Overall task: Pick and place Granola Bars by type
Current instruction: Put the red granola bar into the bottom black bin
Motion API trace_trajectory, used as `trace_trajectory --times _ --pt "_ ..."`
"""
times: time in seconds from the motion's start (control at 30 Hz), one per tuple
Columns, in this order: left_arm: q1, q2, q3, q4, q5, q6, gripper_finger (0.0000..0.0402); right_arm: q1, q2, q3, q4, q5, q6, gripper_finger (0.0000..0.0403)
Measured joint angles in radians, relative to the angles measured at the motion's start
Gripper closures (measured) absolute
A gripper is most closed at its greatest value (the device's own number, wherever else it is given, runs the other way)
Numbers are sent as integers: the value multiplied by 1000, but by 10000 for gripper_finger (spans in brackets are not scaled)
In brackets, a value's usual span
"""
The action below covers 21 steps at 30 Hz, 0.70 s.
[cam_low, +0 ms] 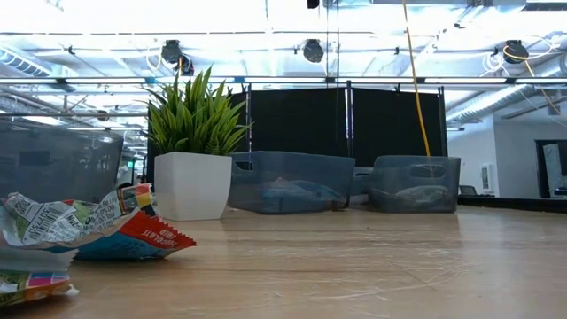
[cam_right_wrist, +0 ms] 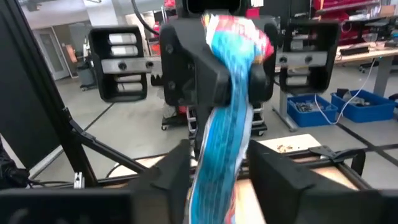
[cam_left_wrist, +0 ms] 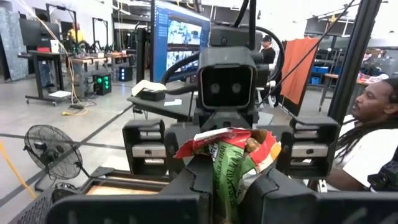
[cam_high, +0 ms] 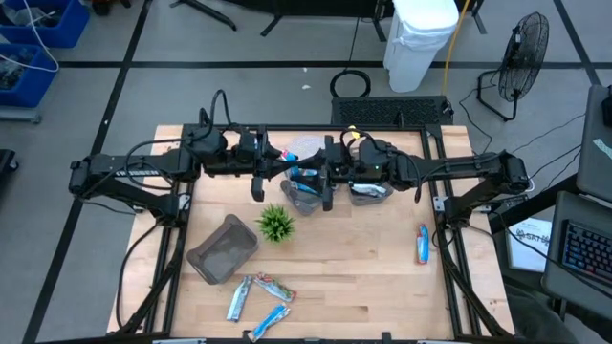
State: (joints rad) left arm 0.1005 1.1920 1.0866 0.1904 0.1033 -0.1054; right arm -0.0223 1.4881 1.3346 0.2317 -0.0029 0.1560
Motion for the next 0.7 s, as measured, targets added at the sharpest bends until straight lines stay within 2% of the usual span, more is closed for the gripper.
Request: trace_trajectory --times 0.2,0.37,0.5,0.7 --pt "-15 -6 0 -7 -1 3 369 -16 -47 0 -85 -1 -28 162" --pt "-40 -21 -1 -52 -44 -4 371 -24 -119 0 -240 -2 -67 120" --pt "-72 -62 0 -124 -176 1 373 -20 -180 0 -305 -3 -92 107" --pt "-123 -149 -2 -270 -399 -10 374 -10 -263 0 -358 -3 -90 109"
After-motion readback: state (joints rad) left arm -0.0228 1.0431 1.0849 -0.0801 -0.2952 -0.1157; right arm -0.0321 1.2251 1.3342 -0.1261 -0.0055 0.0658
